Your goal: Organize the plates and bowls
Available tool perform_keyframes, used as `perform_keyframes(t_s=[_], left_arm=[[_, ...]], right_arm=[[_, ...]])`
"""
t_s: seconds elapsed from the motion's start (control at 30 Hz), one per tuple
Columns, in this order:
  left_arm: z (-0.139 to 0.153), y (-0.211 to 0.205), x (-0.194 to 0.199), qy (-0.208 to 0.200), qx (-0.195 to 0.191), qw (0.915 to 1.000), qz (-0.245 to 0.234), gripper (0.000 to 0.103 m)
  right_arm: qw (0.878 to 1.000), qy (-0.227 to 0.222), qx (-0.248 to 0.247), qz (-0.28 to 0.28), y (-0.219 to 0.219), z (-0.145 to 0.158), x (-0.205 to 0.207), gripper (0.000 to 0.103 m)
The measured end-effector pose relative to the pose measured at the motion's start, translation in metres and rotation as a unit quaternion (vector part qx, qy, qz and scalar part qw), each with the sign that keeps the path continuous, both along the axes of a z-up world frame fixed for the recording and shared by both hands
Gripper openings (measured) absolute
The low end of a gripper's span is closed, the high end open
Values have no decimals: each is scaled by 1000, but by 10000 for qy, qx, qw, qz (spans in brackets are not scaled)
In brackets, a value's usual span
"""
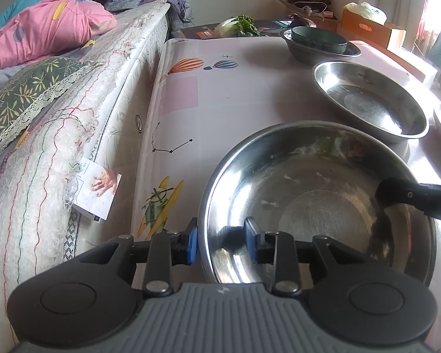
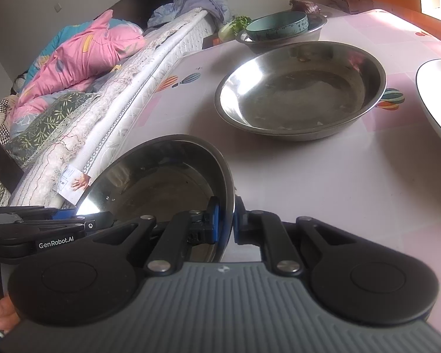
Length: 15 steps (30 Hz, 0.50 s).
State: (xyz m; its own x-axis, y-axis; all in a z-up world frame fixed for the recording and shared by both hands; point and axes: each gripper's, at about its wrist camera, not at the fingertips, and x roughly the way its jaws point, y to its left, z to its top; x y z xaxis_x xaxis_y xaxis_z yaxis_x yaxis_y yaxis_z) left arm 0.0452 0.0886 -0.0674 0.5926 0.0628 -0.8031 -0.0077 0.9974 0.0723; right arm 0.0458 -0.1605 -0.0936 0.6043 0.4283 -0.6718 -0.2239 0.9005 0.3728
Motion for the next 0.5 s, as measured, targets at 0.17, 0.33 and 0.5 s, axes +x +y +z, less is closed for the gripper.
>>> perform_keyframes(t_s=[0.17,0.33,0.5], left_arm=[[3,0,-2,-29,9,10000,9,32],[6,-1,-4,-66,0,10000,6,32],[9,-2,-5,-91,-6,10000,3,32]], right_arm=[[10000,-22,31,11,-1,2,-1,8],[10000,-55,59,10,-2,5,-3,8],[9999,-73,90,1,-3,7,-4,9]])
